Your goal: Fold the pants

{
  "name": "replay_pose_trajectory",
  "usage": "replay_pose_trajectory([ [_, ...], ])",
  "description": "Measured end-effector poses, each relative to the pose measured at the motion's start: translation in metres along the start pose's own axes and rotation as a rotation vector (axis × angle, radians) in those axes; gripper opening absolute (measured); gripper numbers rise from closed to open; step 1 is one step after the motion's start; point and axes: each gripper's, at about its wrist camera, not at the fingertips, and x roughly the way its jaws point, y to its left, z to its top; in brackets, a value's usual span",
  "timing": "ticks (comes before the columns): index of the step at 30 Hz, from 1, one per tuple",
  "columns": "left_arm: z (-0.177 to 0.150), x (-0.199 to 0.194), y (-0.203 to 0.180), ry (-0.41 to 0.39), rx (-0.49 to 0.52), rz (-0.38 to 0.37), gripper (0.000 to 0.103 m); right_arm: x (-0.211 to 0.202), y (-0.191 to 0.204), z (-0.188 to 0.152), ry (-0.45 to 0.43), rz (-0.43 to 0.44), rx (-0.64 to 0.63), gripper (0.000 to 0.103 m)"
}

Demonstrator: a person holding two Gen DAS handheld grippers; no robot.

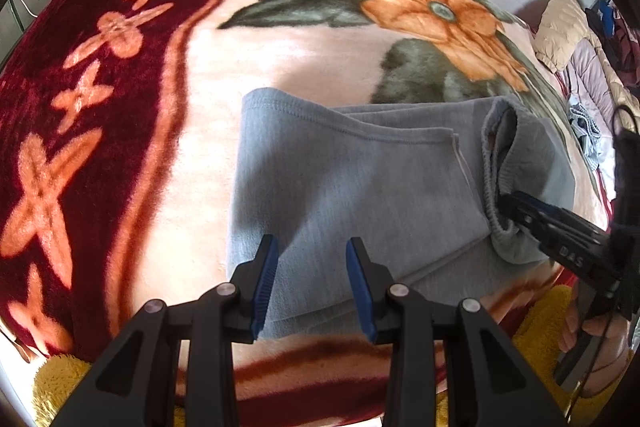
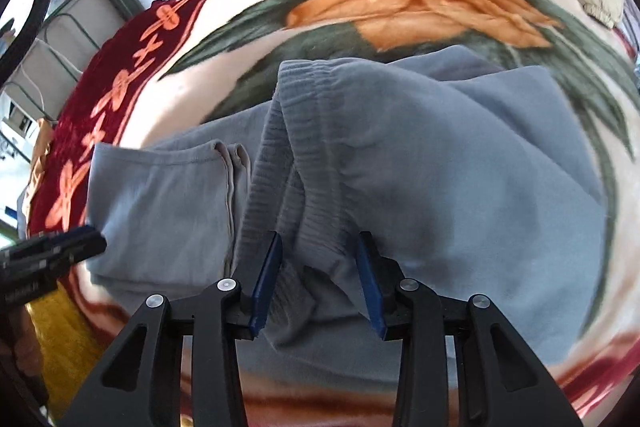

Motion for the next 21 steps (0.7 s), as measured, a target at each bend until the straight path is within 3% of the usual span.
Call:
replay_pose_trajectory([
  [3,-0.001,0.002,0.002,0.003,-0.005,-0.004,0.037,0.002,-0.004,0.004,0.002,0.017,0.06,0.041],
  [6,-0.001,0.002,0.002,0.004,-0.001,-0.002,0.037,-0.017,-0.016,-0.001,-0.025,0.098,0.137,0.041],
  [8,-0.001,0.003,0.002,0.003,0.001,-0.005,0.037,-0.03,-0.021,-0.006,-0.064,0.075,0.153,0.041],
  [10,-0.001,0.004,0.003,0.005,-0.004,-0.01,0.037,-0.034,-0.022,-0.008,-0.073,0.019,0.128,0.041],
  [13,-0.001,0.004,0.004,0.006,-0.008,-0.014,0.037,-0.017,-0.018,-0.008,-0.013,-0.043,0.066,0.036],
  [21,-0.001,0.005,0.006,0.007,-0.016,-0.022,0.037,-0.006,0.015,-0.014,-0.004,-0.123,-0.124,0.036],
])
